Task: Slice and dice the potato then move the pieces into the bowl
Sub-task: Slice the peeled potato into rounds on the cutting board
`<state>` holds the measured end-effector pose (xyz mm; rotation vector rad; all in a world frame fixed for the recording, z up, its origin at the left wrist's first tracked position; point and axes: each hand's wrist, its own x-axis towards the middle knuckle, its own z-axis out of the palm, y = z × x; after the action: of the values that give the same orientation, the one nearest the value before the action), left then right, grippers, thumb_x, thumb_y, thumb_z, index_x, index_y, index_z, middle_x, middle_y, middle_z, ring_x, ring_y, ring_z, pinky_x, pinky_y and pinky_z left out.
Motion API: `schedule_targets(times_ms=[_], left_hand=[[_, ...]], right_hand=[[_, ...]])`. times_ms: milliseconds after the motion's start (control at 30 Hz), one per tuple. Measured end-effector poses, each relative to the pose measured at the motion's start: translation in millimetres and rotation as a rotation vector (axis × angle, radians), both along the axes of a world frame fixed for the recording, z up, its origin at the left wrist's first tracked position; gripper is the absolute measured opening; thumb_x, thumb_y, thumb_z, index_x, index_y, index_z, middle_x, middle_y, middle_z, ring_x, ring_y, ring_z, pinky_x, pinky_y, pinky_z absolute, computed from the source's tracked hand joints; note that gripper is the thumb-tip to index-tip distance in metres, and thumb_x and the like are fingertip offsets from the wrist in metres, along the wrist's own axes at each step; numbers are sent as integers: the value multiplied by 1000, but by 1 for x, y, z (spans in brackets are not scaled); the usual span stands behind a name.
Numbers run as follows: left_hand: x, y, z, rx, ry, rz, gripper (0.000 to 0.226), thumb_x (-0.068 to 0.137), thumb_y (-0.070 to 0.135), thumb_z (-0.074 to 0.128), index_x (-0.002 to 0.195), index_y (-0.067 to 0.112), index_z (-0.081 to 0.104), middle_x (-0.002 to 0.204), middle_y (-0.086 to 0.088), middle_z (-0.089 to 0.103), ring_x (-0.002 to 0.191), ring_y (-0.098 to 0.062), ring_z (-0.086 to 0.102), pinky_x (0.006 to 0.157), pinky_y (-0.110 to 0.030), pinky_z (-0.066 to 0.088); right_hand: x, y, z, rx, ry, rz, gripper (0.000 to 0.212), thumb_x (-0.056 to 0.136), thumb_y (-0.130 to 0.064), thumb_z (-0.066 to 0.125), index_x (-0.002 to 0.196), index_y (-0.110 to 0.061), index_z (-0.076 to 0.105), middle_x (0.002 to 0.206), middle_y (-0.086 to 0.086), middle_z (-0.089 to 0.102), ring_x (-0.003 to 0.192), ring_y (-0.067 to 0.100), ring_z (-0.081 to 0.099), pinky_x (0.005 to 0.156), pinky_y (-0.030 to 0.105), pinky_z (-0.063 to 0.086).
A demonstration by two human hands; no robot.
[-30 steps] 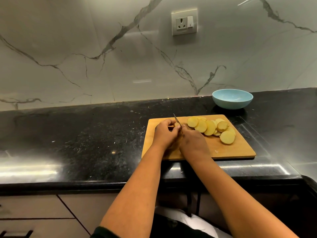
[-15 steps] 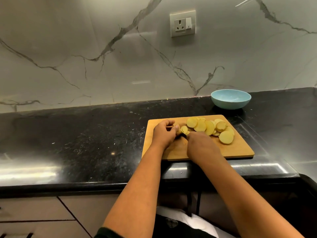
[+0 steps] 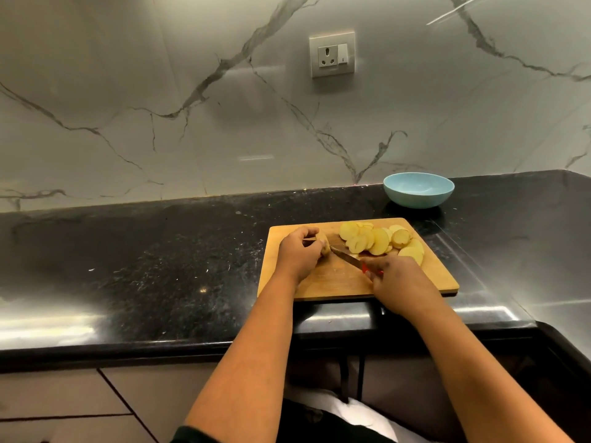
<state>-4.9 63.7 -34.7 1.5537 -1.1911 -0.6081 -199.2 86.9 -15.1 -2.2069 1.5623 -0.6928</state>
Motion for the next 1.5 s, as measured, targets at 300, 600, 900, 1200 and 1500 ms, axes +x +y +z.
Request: schedule_targets(times_ms=[300,600,900,1200,1500], left_hand=[[2,-1,-1,4,8,-22,40,91,15,64,131,13,60,120,-6,66,109,-20,64,94,-40,55],[1,-1,-1,-26,-64,-13,39,92,18,66,130,11,61,126,-5,65,113,-17,62,99,-39,52],[0,-4,0,-13,-172,-7,39,95,18,63,133,9,59,134,-7,60,121,-20,58,103,-34,48],[2,-7,0,-26,-153,-40,40,92,11,66,131,4,60,131,-11,62,117,-21,60,97,-26,48],[3,-10,-5,-8,-31,-53,39,93,11,66,131,7,59,124,-11,64,109,-22,64,91,-39,57]], right_hand=[[16,7,-5,-155,-307,-17,35,98,-15,53,133,-13,58,106,8,70,76,11,57,67,16,43],[43,11,-24,-262,-151,-35,40,101,-20,45,140,-19,50,93,4,70,74,10,51,68,19,39],[52,12,-25,-297,7,-55,49,102,-15,38,150,-19,34,100,5,66,79,14,53,67,22,41],[76,4,-4,-257,74,-84,44,103,-13,35,147,-14,37,112,9,64,97,19,62,74,22,46],[66,9,-7,-100,170,-95,19,98,-14,46,109,-15,62,96,2,61,79,14,52,69,23,42]])
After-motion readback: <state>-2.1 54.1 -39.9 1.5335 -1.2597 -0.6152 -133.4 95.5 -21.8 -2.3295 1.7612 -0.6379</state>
